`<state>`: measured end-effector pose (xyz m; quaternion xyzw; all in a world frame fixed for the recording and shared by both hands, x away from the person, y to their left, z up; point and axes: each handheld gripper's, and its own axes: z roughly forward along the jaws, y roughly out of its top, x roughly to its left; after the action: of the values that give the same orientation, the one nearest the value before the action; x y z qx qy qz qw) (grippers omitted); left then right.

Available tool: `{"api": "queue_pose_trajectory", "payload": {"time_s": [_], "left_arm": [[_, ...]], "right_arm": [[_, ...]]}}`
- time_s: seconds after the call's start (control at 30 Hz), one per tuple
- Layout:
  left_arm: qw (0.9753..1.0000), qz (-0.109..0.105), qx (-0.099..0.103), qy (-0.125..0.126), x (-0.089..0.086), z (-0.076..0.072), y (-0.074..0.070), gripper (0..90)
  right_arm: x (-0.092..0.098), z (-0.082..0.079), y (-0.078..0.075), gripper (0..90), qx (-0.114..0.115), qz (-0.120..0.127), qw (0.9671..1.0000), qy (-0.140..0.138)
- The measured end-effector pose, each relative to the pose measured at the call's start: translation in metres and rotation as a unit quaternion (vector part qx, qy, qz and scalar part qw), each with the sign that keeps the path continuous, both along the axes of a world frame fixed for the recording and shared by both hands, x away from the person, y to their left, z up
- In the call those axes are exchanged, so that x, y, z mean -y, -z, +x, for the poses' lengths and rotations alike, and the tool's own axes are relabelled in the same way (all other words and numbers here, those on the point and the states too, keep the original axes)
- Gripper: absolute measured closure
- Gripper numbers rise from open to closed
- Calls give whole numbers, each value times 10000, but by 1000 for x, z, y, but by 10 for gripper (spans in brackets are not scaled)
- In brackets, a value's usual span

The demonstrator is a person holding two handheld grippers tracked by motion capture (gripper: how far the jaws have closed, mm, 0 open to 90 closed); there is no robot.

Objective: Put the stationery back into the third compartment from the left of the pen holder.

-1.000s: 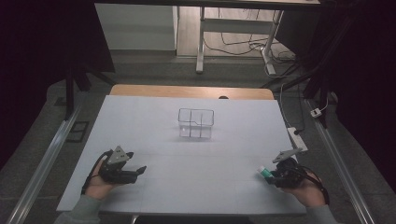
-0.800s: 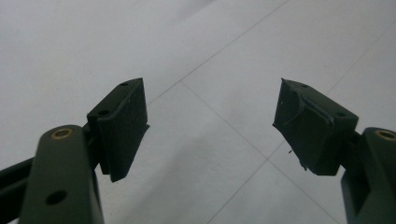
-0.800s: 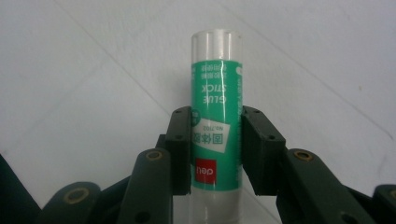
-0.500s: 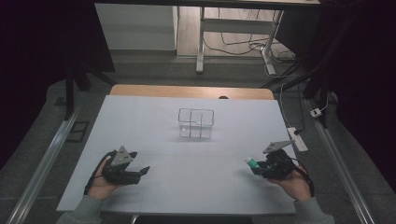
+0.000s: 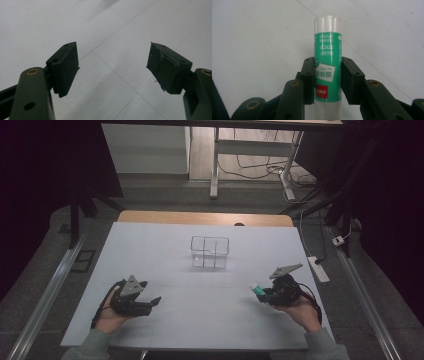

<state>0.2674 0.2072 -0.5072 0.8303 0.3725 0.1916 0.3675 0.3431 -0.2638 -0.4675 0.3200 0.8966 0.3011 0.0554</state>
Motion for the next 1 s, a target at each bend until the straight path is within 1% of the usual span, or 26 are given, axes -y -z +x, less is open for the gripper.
{"api": "queue_pose_trajectory", "payload": {"time_s": [0.33,0.53,0.7,0.77,0.83,1.0], "left_arm": [[10000,-15,-2,52,8,5,-1,236],[9999,-48,-2,100,11,8,-2,226],[9999,-15,-8,160,15,9,-2,224],[9997,-12,1,242,17,10,-2,224],[9995,16,28,307,19,9,-3,224],[9992,94,36,377,25,11,-4,224]], "right_arm": [[-24,7,-4,657,73,90,9997,-202],[-40,13,-3,657,62,85,9994,-340],[-49,16,-4,657,78,140,9991,-394],[-52,17,-5,657,77,145,9990,-407],[-55,17,-4,657,80,136,9989,-443],[-65,19,-3,657,44,159,9987,-491]]}}
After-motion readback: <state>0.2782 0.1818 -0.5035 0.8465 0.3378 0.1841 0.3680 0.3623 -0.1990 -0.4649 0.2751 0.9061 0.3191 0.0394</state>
